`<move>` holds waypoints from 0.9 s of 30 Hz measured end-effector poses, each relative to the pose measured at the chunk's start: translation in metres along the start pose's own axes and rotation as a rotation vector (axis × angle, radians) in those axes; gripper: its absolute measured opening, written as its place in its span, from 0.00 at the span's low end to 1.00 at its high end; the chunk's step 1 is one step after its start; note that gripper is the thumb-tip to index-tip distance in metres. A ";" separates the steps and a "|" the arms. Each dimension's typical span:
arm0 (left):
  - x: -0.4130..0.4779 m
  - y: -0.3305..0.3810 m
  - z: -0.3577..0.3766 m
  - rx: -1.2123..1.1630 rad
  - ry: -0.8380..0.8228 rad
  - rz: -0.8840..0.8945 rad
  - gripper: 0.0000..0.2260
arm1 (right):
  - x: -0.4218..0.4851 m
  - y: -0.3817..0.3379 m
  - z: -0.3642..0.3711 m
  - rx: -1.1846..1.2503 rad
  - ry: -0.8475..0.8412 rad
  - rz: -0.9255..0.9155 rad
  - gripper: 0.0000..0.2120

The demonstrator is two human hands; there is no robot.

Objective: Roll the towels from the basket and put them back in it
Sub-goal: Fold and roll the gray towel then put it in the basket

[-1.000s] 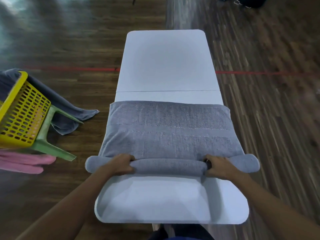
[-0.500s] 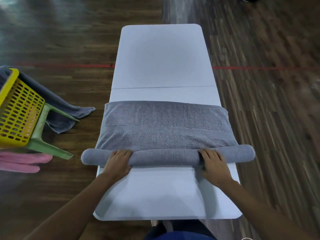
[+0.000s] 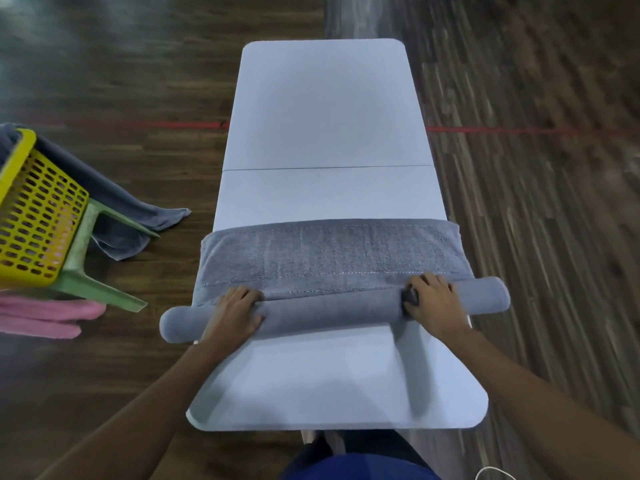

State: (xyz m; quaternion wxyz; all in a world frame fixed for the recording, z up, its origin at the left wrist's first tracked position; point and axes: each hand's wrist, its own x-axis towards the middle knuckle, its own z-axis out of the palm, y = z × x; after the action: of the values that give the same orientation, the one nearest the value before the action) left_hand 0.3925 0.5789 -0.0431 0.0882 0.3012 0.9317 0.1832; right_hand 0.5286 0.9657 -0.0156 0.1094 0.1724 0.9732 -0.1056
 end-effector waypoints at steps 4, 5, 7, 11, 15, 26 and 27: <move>-0.015 0.027 0.006 0.086 0.104 0.033 0.15 | -0.015 -0.006 0.019 0.047 0.198 -0.115 0.18; -0.020 0.029 0.008 0.111 0.077 0.055 0.16 | -0.019 -0.004 0.024 0.035 0.175 -0.148 0.20; -0.026 0.027 0.009 0.138 0.002 0.070 0.20 | -0.025 0.004 0.031 -0.023 0.118 -0.211 0.29; -0.019 0.023 0.003 0.122 -0.097 -0.028 0.23 | -0.021 0.009 0.029 -0.035 0.125 -0.196 0.27; 0.001 0.019 -0.013 -0.074 -0.287 -0.147 0.21 | 0.000 -0.001 -0.001 -0.016 -0.203 -0.110 0.20; -0.008 0.018 0.002 0.174 0.036 -0.024 0.22 | -0.003 0.000 0.018 0.012 0.104 -0.150 0.20; -0.010 0.016 0.005 0.189 -0.017 -0.043 0.26 | -0.005 0.003 0.022 -0.016 0.059 -0.169 0.27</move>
State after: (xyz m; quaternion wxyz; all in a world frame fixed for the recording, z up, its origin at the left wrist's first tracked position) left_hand 0.4103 0.5869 -0.0402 0.0711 0.2897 0.9502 0.0902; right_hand 0.5381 0.9617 -0.0356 0.0726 0.0916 0.9880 -0.1013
